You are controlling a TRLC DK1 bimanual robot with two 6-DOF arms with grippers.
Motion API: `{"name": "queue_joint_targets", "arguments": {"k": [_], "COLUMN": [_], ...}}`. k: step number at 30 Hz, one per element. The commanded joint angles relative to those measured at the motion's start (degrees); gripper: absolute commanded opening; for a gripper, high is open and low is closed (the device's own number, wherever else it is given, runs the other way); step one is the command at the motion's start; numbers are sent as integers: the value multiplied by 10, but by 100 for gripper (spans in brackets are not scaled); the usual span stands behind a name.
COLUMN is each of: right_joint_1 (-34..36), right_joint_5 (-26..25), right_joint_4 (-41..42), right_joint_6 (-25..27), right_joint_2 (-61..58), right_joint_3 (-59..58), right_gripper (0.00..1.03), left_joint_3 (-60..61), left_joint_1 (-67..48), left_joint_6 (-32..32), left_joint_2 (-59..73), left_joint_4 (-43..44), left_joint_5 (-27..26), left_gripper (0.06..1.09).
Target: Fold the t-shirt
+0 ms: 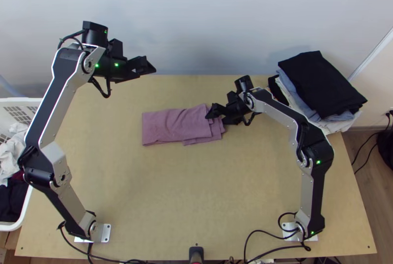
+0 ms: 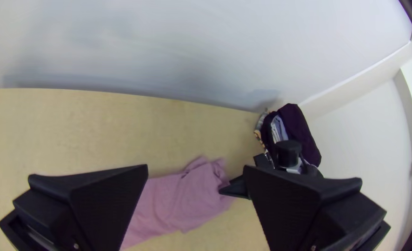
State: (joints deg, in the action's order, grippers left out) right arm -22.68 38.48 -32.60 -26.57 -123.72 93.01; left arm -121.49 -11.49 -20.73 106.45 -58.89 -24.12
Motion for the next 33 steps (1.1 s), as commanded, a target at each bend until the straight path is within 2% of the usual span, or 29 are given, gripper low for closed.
{"name": "queue_joint_targets", "arguments": {"k": [1,6,9,10,11,12,14,23,33], "right_joint_1": [-33,-74,-85,-87,-89,-91,-91,-53,48], "right_joint_5": [11,11,11,12,12,12,12,21,21], "right_joint_4": [-4,-4,-11,-15,-15,-15,-2,4,15], "right_joint_6": [-3,-9,-34,-35,-34,-33,-31,-34,-66], "right_joint_2": [-38,-66,-87,-90,-88,-82,-64,119,249], "right_joint_3": [9,33,57,64,65,64,58,17,74], "right_gripper": [99,99,97,89,75,55,1,3,3], "left_joint_3": [7,9,16,20,22,26,32,64,99], "left_joint_1": [9,16,21,23,25,27,31,52,67], "left_joint_6": [9,9,10,11,13,14,15,17,21], "left_joint_2": [-24,-30,-37,-40,-42,-46,-52,-85,-124], "left_joint_4": [-9,-14,-14,-14,-14,-14,-14,-14,-14], "left_joint_5": [5,6,7,7,7,7,7,7,7], "left_gripper": [105,105,105,105,105,105,105,105,105]}}
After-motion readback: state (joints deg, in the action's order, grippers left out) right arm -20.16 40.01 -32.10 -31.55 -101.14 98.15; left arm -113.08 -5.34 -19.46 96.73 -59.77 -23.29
